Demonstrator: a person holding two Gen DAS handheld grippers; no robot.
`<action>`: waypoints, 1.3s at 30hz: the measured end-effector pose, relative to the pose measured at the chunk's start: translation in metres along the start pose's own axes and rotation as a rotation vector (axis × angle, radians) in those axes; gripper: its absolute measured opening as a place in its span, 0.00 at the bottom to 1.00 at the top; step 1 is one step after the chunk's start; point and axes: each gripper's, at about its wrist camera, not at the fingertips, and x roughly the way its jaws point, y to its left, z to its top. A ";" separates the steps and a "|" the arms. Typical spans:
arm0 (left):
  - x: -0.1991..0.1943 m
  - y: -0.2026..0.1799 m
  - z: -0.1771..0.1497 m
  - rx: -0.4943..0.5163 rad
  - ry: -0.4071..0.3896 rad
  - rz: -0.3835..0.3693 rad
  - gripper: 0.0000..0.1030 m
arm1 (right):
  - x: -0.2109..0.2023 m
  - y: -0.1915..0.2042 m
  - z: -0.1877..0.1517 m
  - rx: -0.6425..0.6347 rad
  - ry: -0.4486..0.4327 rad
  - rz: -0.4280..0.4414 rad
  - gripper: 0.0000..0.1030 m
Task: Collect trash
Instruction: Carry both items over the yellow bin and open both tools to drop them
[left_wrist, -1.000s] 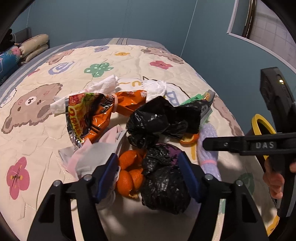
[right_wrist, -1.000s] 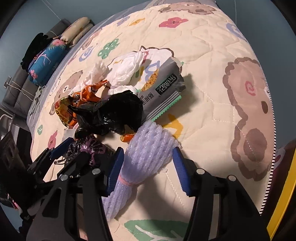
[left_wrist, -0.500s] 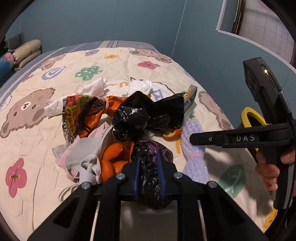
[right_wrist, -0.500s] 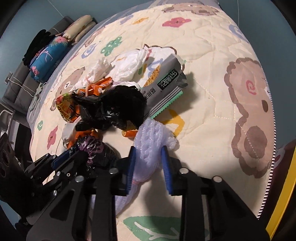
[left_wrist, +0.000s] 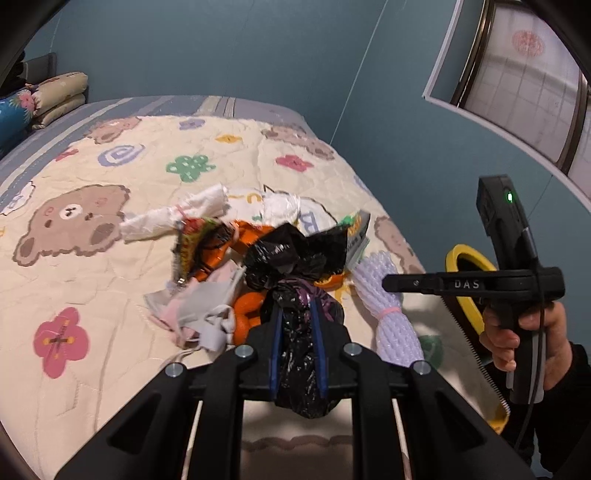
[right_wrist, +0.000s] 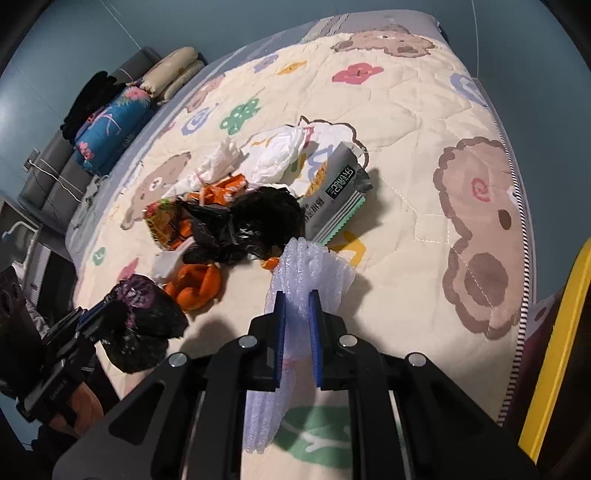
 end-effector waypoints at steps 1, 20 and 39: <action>-0.005 0.002 0.001 -0.004 -0.009 0.002 0.13 | -0.004 0.000 -0.001 0.004 -0.003 0.008 0.11; -0.084 0.011 0.029 -0.079 -0.174 0.078 0.13 | -0.146 0.013 -0.038 -0.028 -0.242 0.090 0.11; -0.086 -0.106 0.070 0.083 -0.250 -0.066 0.13 | -0.272 -0.021 -0.066 -0.030 -0.530 -0.046 0.11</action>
